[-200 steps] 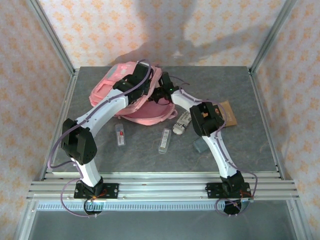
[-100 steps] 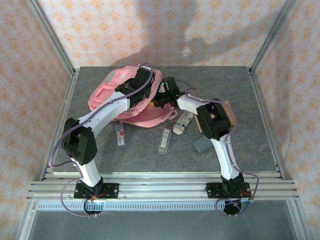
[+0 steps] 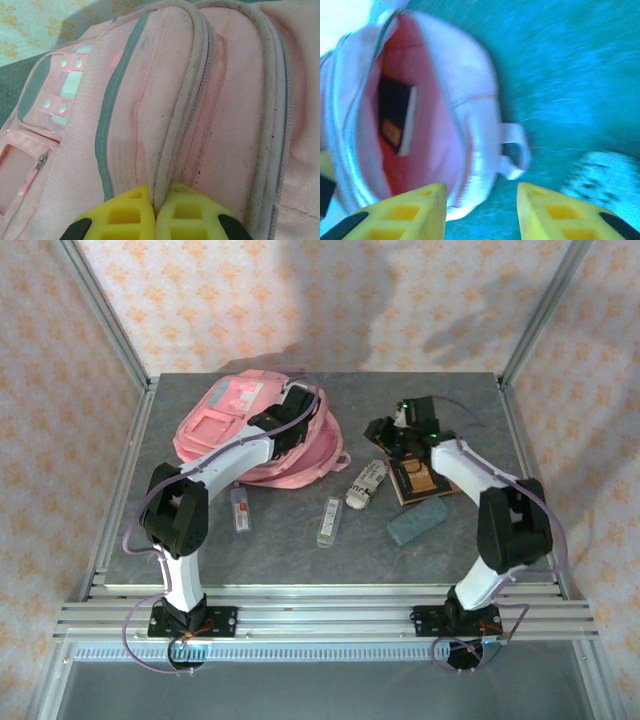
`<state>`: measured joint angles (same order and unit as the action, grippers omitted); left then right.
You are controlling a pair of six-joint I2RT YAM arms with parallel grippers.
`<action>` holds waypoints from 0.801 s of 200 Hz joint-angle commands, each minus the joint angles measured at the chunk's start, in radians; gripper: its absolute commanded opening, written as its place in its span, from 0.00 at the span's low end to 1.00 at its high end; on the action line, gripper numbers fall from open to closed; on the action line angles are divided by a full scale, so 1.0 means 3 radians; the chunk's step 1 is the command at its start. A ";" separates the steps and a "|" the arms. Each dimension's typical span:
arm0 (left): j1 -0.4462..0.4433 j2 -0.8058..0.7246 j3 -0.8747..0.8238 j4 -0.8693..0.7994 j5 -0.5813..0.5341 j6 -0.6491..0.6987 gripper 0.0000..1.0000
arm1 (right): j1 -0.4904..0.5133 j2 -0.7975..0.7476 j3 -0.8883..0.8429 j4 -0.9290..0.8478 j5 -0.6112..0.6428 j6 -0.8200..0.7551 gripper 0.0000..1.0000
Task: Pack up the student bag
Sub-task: Close the student bag at the top-center of the table, then move the book to the top-right of the table.
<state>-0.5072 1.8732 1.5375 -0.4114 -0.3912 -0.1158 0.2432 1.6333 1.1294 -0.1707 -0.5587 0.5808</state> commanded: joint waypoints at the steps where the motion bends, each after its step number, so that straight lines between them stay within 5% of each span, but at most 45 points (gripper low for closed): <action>1: 0.0008 0.0001 -0.0033 0.0171 -0.0263 -0.0151 0.00 | -0.0217 -0.0207 -0.0261 -0.0338 0.0473 -0.0158 0.41; 15: 0.0006 0.0043 -0.0045 0.0107 -0.0356 -0.0188 0.13 | -0.0336 -0.0250 -0.0425 -0.0316 0.0533 -0.0156 0.41; 37: 0.0001 0.0034 -0.0076 -0.0009 -0.0340 -0.0288 0.48 | -0.0437 -0.0167 -0.0588 -0.0251 0.0701 -0.0110 0.41; 59: -0.0020 -0.0126 -0.0217 0.0006 -0.0182 -0.0415 0.62 | -0.0485 0.0008 -0.0671 -0.0078 0.0805 -0.0036 0.41; 104: -0.0133 -0.0580 -0.0624 0.0187 0.0290 -0.0644 0.67 | -0.0509 0.0636 -0.0342 0.0080 0.1120 0.0057 0.38; 160: -0.0222 -0.0633 -0.0736 0.0441 0.0800 -0.0780 0.68 | -0.0391 0.1429 0.0508 0.0067 0.0706 -0.0023 0.32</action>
<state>-0.5701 1.6699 1.3193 -0.3336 -0.2405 -0.3141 0.0948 1.9602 1.2270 -0.1059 -0.3145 0.5926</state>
